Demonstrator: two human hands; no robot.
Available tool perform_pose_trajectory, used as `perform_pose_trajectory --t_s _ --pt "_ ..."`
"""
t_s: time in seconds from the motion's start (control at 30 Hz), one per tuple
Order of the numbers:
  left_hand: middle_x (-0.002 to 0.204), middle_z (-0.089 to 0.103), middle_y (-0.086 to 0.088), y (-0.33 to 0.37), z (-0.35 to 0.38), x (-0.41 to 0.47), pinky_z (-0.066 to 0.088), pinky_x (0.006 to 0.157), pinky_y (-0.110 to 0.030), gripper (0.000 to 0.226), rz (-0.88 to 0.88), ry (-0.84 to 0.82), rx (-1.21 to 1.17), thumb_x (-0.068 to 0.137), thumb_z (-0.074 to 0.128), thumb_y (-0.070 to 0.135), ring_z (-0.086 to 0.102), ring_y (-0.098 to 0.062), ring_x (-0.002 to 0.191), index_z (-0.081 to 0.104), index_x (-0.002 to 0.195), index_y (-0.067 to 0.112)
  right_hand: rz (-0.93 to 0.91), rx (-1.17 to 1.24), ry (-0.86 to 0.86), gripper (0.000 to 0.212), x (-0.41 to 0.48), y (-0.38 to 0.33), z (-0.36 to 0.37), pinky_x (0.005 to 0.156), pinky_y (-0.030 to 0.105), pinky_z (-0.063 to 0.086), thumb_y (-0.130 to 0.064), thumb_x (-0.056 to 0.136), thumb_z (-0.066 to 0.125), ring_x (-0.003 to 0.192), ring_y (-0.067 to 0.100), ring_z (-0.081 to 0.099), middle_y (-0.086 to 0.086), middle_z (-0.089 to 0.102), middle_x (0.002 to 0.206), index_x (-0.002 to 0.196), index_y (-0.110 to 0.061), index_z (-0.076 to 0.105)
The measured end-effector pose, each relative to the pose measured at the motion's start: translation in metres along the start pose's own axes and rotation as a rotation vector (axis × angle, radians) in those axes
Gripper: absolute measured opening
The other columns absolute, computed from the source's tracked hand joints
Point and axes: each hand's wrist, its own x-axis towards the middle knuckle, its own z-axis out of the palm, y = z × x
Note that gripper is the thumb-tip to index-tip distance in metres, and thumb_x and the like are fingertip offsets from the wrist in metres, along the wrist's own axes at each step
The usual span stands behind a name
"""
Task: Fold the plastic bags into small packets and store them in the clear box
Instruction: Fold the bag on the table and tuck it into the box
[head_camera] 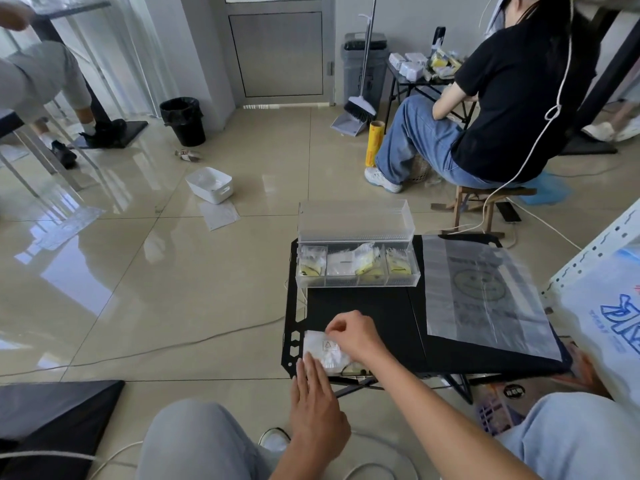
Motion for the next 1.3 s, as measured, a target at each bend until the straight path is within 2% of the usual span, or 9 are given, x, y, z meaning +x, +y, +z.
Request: perform_pose_trajectory --t_s 0.07,0.17,0.33,0.47,0.5,0.63,0.87,1.2,1.3 --pt "0.163 -0.033 -0.022 0.002 0.000 -0.001 -0.005 0.130 -0.044 0.092 -0.015 0.001 -0.028 0.098 0.043 0.025 -0.025 -0.037 0.155 -0.022 0.154 -0.006 0.105 -0.053 0.237 0.017 -0.006 0.020 -0.006 0.078 0.036 0.057 -0.027 0.094 0.070 0.098 0.021 0.066 0.002 0.063 0.115 0.109 -0.019 0.067" --pt "0.165 -0.028 -0.027 0.003 0.001 -0.001 -0.004 0.130 -0.040 0.090 -0.020 0.027 -0.146 0.094 0.045 0.017 -0.023 -0.038 0.156 -0.013 0.158 -0.008 0.314 -0.093 0.145 0.047 -0.014 0.036 -0.003 0.067 0.034 0.049 -0.050 0.084 0.076 0.095 0.027 0.067 0.005 0.064 0.109 0.105 -0.011 0.062" --pt "0.169 -0.010 -0.027 0.001 -0.004 -0.002 0.007 0.130 -0.037 0.079 -0.061 0.107 -0.215 0.089 0.046 0.014 -0.007 -0.036 0.160 0.008 0.157 -0.002 0.323 -0.073 0.159 0.018 -0.016 0.035 0.003 0.071 0.035 0.057 -0.030 0.085 0.073 0.088 0.026 0.067 0.004 0.066 0.102 0.092 -0.017 0.063" --pt "0.166 0.030 -0.023 0.009 -0.002 0.012 0.020 0.124 -0.046 0.084 0.084 0.276 -0.149 0.069 0.056 0.018 0.027 -0.040 0.154 0.046 0.149 -0.002 0.304 -0.059 0.149 0.017 -0.019 0.037 -0.004 0.068 0.032 0.051 -0.028 0.088 0.071 0.090 0.026 0.066 0.004 0.064 0.103 0.096 -0.018 0.061" --pt "0.166 0.028 -0.023 0.012 0.001 0.015 0.018 0.124 -0.048 0.086 0.168 0.289 -0.107 0.068 0.057 0.021 0.028 -0.039 0.154 0.046 0.150 -0.003 0.303 -0.058 0.145 0.016 -0.019 0.038 -0.006 0.069 0.033 0.053 -0.028 0.088 0.070 0.090 0.026 0.066 0.004 0.065 0.104 0.096 -0.018 0.061" --pt "0.165 -0.033 -0.008 0.019 0.011 0.023 -0.019 0.122 -0.040 0.086 0.253 0.141 -0.058 0.098 0.038 0.023 -0.033 -0.024 0.149 -0.017 0.161 0.006 0.319 -0.046 0.159 0.014 -0.018 0.041 -0.019 0.077 0.037 0.058 -0.025 0.086 0.068 0.094 0.028 0.068 0.005 0.068 0.106 0.098 -0.019 0.064" --pt "0.170 -0.023 -0.013 0.029 0.006 0.023 -0.023 0.118 -0.043 0.084 0.246 0.126 0.041 0.097 0.041 0.018 -0.035 -0.024 0.146 -0.011 0.162 0.004 0.306 0.212 0.030 0.012 -0.011 0.014 -0.019 0.064 0.030 0.050 -0.025 0.084 0.071 0.080 0.019 0.069 0.006 0.073 0.094 0.087 -0.014 0.069" --pt "0.166 0.022 -0.017 0.027 0.008 0.022 -0.019 0.121 -0.043 0.085 0.231 0.133 0.032 0.087 0.054 0.017 0.012 -0.036 0.158 0.015 0.160 -0.001 0.326 0.107 -0.020 0.037 0.014 -0.008 0.003 0.064 0.029 0.059 -0.035 0.077 0.072 0.081 0.022 0.076 0.008 0.077 0.096 0.103 -0.008 0.073" --pt "0.134 0.062 -0.020 0.029 0.010 0.022 -0.013 0.128 -0.039 0.097 0.198 0.063 -0.047 0.045 0.072 0.025 0.060 -0.036 0.131 0.057 0.135 -0.008 0.314 0.019 -0.077 0.012 0.015 -0.021 -0.002 0.057 0.025 0.060 -0.014 0.089 0.067 0.059 0.013 0.071 0.006 0.077 0.078 0.092 -0.004 0.072"
